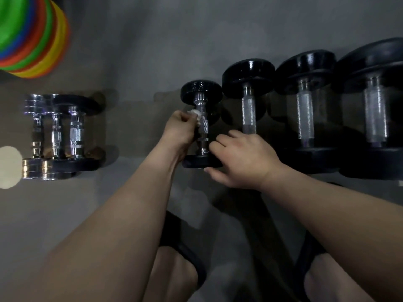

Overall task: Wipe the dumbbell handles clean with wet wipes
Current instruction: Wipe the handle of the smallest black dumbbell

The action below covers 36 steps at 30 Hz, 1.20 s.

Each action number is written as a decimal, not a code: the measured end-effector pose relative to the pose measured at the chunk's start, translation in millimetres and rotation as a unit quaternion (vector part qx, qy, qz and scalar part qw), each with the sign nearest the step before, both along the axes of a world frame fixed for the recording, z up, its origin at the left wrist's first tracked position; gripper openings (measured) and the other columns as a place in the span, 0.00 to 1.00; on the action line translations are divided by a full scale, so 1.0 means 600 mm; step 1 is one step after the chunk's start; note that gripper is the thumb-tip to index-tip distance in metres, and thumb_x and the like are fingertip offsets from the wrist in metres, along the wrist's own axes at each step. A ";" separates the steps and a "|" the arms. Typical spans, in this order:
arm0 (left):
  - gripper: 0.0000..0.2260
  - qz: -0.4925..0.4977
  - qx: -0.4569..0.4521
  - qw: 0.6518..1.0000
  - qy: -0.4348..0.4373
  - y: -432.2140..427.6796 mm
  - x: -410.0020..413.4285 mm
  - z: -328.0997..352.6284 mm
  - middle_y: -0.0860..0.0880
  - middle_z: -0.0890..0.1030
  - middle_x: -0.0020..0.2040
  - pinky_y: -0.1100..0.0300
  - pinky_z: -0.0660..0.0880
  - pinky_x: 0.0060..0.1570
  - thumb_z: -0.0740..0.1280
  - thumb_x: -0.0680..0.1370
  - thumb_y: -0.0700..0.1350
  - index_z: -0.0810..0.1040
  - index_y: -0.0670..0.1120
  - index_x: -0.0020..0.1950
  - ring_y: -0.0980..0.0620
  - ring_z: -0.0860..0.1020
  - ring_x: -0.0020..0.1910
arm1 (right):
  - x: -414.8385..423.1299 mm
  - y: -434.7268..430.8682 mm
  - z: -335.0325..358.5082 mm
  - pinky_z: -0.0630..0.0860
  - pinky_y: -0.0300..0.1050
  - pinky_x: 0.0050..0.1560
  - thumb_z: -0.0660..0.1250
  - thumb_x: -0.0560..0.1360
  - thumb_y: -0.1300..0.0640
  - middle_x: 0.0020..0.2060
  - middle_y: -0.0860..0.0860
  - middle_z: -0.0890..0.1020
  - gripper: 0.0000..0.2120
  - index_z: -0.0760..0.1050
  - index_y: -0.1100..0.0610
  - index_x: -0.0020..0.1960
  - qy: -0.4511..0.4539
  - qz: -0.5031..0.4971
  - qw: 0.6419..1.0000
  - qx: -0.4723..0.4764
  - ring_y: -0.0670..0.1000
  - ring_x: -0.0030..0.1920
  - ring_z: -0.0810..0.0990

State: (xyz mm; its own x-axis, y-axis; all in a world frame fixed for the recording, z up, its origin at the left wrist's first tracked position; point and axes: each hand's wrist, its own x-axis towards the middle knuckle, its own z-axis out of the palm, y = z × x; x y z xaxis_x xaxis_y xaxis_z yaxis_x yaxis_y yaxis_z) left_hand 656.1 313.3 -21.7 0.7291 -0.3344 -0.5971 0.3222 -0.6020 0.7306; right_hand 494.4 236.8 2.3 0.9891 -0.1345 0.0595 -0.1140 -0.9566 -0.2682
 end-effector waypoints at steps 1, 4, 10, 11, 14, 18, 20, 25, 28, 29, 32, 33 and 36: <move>0.12 -0.027 0.027 0.998 -0.049 0.003 -0.001 -0.001 0.51 0.79 0.33 0.60 0.74 0.35 0.68 0.81 0.47 0.75 0.45 0.39 0.56 0.77 0.32 | 0.000 0.000 0.000 0.69 0.45 0.32 0.65 0.71 0.35 0.41 0.50 0.79 0.22 0.77 0.54 0.46 0.002 0.001 1.000 0.000 0.57 0.43 0.79; 0.13 -0.094 0.089 0.977 -0.168 0.001 -0.006 0.008 0.50 0.82 0.34 0.58 0.75 0.39 0.72 0.76 0.50 0.78 0.47 0.34 0.50 0.82 0.39 | 0.002 0.001 0.001 0.70 0.46 0.32 0.65 0.71 0.34 0.41 0.50 0.79 0.22 0.77 0.54 0.45 0.007 0.002 1.000 -0.008 0.57 0.42 0.79; 0.10 -0.076 0.128 0.965 -0.214 -0.006 -0.027 0.021 0.56 0.76 0.37 0.67 0.63 0.38 0.73 0.75 0.50 0.76 0.46 0.43 0.54 0.75 0.42 | 0.004 0.003 0.003 0.72 0.47 0.33 0.64 0.71 0.33 0.41 0.50 0.79 0.23 0.77 0.54 0.46 0.013 0.000 1.000 -0.009 0.57 0.43 0.79; 0.09 -0.085 0.129 0.965 -0.213 -0.001 -0.028 0.021 0.56 0.75 0.36 0.67 0.63 0.38 0.73 0.76 0.50 0.76 0.46 0.43 0.54 0.75 0.42 | 0.003 0.003 0.003 0.73 0.47 0.33 0.64 0.72 0.33 0.42 0.50 0.79 0.23 0.77 0.54 0.47 0.014 0.000 1.000 -0.008 0.56 0.44 0.79; 0.10 -0.096 0.136 0.962 -0.218 0.004 -0.026 0.019 0.57 0.75 0.34 0.64 0.64 0.39 0.72 0.76 0.49 0.75 0.48 0.38 0.53 0.76 0.40 | 0.003 0.002 0.004 0.73 0.47 0.34 0.64 0.72 0.33 0.42 0.50 0.79 0.23 0.78 0.54 0.48 0.011 -0.003 1.000 -0.009 0.57 0.44 0.79; 0.12 -0.041 0.139 0.968 -0.203 -0.011 -0.015 0.013 0.52 0.81 0.36 0.61 0.70 0.40 0.75 0.72 0.53 0.80 0.47 0.40 0.52 0.80 0.39 | 0.003 0.003 0.001 0.74 0.47 0.33 0.66 0.71 0.34 0.41 0.51 0.79 0.23 0.77 0.54 0.46 0.002 -0.006 1.000 -0.004 0.57 0.42 0.79; 0.12 0.005 0.125 0.972 -0.197 -0.025 -0.014 0.008 0.53 0.82 0.37 0.61 0.73 0.42 0.76 0.70 0.53 0.81 0.46 0.43 0.53 0.81 0.40 | 0.003 0.003 -0.001 0.74 0.48 0.33 0.66 0.71 0.35 0.40 0.51 0.79 0.22 0.76 0.54 0.45 -0.002 -0.006 1.000 0.002 0.57 0.42 0.79; 0.12 0.060 0.104 0.970 -0.212 -0.063 -0.013 0.009 0.55 0.80 0.36 0.69 0.66 0.34 0.78 0.69 0.51 0.82 0.46 0.44 0.54 0.79 0.39 | 0.000 0.002 -0.001 0.69 0.46 0.31 0.67 0.71 0.36 0.40 0.51 0.79 0.21 0.77 0.54 0.46 -0.008 -0.009 1.000 0.008 0.57 0.41 0.79; 0.10 0.062 0.100 0.970 -0.211 -0.063 -0.005 0.003 0.55 0.80 0.36 0.64 0.71 0.40 0.78 0.70 0.50 0.81 0.46 0.43 0.53 0.80 0.39 | 0.000 0.003 0.000 0.70 0.46 0.32 0.67 0.71 0.36 0.40 0.51 0.79 0.21 0.77 0.54 0.45 -0.008 -0.008 1.000 0.011 0.57 0.41 0.79; 0.09 0.069 0.093 0.971 -0.211 -0.057 -0.002 -0.003 0.55 0.81 0.36 0.62 0.73 0.42 0.77 0.71 0.50 0.81 0.47 0.41 0.52 0.81 0.40 | 0.000 0.003 0.001 0.70 0.46 0.32 0.68 0.71 0.36 0.40 0.51 0.79 0.21 0.77 0.55 0.45 -0.010 -0.010 1.000 0.010 0.57 0.41 0.79; 0.09 0.117 0.059 0.972 -0.197 -0.041 0.010 -0.016 0.53 0.83 0.35 0.55 0.80 0.45 0.76 0.73 0.50 0.79 0.50 0.36 0.52 0.82 0.37 | 0.000 0.004 0.003 0.65 0.44 0.32 0.69 0.70 0.36 0.39 0.50 0.79 0.21 0.77 0.55 0.44 -0.008 -0.008 1.000 0.002 0.57 0.40 0.79; 0.10 0.130 0.051 0.971 -0.195 -0.043 0.011 -0.016 0.53 0.83 0.34 0.56 0.80 0.44 0.76 0.72 0.50 0.79 0.50 0.35 0.54 0.81 0.35 | 0.000 0.003 0.002 0.65 0.44 0.32 0.69 0.70 0.36 0.39 0.50 0.79 0.21 0.77 0.54 0.44 -0.007 -0.007 1.000 0.000 0.57 0.40 0.79; 0.10 0.139 0.042 0.969 -0.198 -0.062 0.003 -0.008 0.54 0.81 0.32 0.60 0.76 0.39 0.77 0.72 0.49 0.79 0.47 0.37 0.54 0.79 0.33 | 0.001 0.002 0.002 0.67 0.44 0.31 0.68 0.70 0.36 0.40 0.51 0.79 0.21 0.77 0.54 0.44 -0.008 -0.009 1.000 0.004 0.57 0.40 0.79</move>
